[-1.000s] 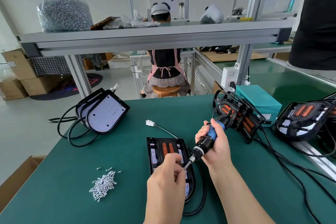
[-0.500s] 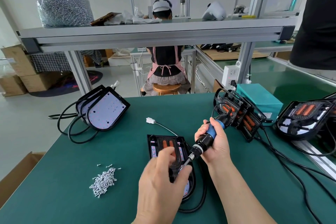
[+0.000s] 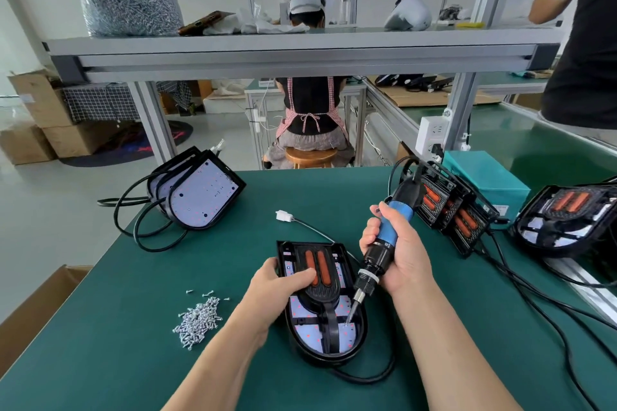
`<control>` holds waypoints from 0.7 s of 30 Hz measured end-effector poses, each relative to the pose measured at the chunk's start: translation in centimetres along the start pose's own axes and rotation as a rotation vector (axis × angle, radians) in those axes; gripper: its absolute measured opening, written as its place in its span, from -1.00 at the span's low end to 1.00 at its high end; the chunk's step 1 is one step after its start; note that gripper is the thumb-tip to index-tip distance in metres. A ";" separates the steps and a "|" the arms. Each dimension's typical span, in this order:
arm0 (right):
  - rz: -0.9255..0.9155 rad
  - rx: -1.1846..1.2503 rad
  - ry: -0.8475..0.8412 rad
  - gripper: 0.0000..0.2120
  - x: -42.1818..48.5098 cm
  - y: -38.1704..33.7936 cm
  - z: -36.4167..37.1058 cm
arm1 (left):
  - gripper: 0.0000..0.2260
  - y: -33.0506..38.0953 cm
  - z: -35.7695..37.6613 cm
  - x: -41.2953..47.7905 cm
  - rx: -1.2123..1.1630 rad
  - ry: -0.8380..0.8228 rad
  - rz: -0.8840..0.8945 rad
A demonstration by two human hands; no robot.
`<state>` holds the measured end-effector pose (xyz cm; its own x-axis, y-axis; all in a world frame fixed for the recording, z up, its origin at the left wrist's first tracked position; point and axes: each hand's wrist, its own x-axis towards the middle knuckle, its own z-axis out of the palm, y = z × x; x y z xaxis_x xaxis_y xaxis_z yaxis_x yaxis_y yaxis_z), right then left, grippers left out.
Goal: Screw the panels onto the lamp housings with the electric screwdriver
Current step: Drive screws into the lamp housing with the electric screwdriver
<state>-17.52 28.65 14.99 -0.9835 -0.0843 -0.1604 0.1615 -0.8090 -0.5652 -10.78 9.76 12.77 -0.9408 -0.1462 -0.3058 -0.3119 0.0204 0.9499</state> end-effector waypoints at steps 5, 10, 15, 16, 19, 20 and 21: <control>-0.150 -0.114 0.017 -0.77 -0.6 -1.7 1.0 | -0.54 -0.2 0.4 0.3 -0.060 0.031 -0.004; -0.315 -0.238 0.004 -0.85 -1.0 -2.5 1.8 | -0.68 -0.4 0.3 0.4 -0.053 0.040 -0.007; -0.390 -0.368 -0.029 -0.89 -1.3 -1.8 1.7 | -0.63 -0.4 0.3 0.5 -0.071 0.029 0.003; -0.394 -0.378 -0.032 -0.88 -1.3 -1.7 1.7 | -0.58 -0.4 0.3 0.5 -0.076 0.023 0.006; -0.409 -0.390 -0.048 -0.88 -1.4 -1.4 1.6 | -0.49 -0.4 0.4 0.4 -0.083 0.017 0.010; -0.414 -0.392 -0.052 -0.88 -1.4 -1.3 1.6 | -0.48 -0.5 0.4 0.5 -0.084 0.015 0.013; -0.419 -0.394 -0.054 -0.88 -1.4 -1.3 1.6 | -0.48 -0.5 0.4 0.5 -0.086 0.012 0.015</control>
<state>-16.46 28.94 17.22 -0.9713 0.1585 0.1776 -0.2342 -0.5025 -0.8322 -11.12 10.05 12.13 -0.9433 -0.1586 -0.2916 -0.2852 -0.0622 0.9565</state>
